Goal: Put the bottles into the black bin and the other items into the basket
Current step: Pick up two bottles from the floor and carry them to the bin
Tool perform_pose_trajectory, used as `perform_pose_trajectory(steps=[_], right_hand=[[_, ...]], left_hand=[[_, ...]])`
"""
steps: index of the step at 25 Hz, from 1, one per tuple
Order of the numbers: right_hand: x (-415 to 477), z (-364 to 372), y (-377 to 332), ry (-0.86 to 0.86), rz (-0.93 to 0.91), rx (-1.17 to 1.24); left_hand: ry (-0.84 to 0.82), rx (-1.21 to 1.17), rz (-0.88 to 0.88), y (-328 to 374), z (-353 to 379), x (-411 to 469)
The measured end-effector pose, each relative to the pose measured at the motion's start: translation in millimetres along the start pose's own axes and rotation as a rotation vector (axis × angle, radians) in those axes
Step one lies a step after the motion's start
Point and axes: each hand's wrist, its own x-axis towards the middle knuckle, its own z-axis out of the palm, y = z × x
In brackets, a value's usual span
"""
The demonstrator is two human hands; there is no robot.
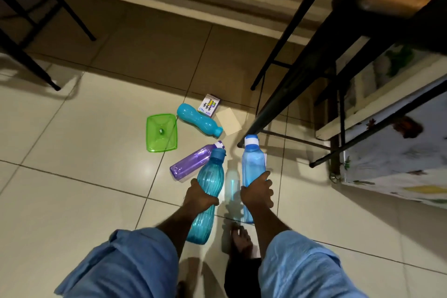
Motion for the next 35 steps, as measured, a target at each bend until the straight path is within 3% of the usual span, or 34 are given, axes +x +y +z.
perform_pose_trajectory(steps=[11, 18, 27, 35], right_hand=[[-257.7, -210.2, -42.1, 0.166, -0.155, 0.068], [-362.7, -283.7, -54.3, 0.255, -0.229, 0.14], [-446.7, -323.7, -45.9, 0.283, -0.364, 0.173], [-530.7, -271.0, -40.2, 0.219, -0.498, 0.24]], left_hand=[[0.072, -0.015, 0.102, 117.0, -161.2, -264.4], [0.108, -0.231, 0.231, 149.0, -225.8, -371.7], [0.157, -0.445, 0.271, 133.4, -255.4, -460.3], [0.25, -0.664, 0.302, 58.6, -274.5, -527.3]])
